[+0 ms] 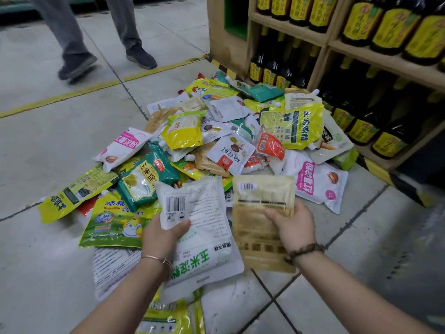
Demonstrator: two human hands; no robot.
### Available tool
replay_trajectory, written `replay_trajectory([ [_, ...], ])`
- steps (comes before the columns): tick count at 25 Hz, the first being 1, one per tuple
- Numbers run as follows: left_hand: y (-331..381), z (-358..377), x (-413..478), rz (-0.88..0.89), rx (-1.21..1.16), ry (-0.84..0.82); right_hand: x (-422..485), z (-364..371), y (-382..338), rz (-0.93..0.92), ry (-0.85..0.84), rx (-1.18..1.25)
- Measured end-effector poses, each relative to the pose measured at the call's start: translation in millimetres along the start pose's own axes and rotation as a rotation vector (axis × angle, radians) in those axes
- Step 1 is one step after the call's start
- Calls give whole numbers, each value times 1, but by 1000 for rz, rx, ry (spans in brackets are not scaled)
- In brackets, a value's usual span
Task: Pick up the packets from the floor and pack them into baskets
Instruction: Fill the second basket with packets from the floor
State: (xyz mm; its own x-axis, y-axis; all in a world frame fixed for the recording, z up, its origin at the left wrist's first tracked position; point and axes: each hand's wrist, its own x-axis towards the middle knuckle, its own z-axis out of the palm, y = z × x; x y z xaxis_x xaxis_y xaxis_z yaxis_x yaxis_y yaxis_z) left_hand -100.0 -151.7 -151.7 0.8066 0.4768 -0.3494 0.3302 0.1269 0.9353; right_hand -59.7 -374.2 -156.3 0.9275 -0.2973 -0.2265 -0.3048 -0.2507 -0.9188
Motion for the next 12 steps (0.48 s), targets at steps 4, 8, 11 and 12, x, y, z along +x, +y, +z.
replay_trajectory([
  [4,48,13,-1,155,-31,-74,1,-29,-71,-164,87,8],
  [8,113,31,-14,289,-146,-157,-1,-60,-135,-218,167,41],
  [11,151,49,-26,300,-223,-196,-9,-91,-175,-254,212,23],
  [12,162,57,-33,288,-250,-222,-13,-105,-186,-271,216,4],
])
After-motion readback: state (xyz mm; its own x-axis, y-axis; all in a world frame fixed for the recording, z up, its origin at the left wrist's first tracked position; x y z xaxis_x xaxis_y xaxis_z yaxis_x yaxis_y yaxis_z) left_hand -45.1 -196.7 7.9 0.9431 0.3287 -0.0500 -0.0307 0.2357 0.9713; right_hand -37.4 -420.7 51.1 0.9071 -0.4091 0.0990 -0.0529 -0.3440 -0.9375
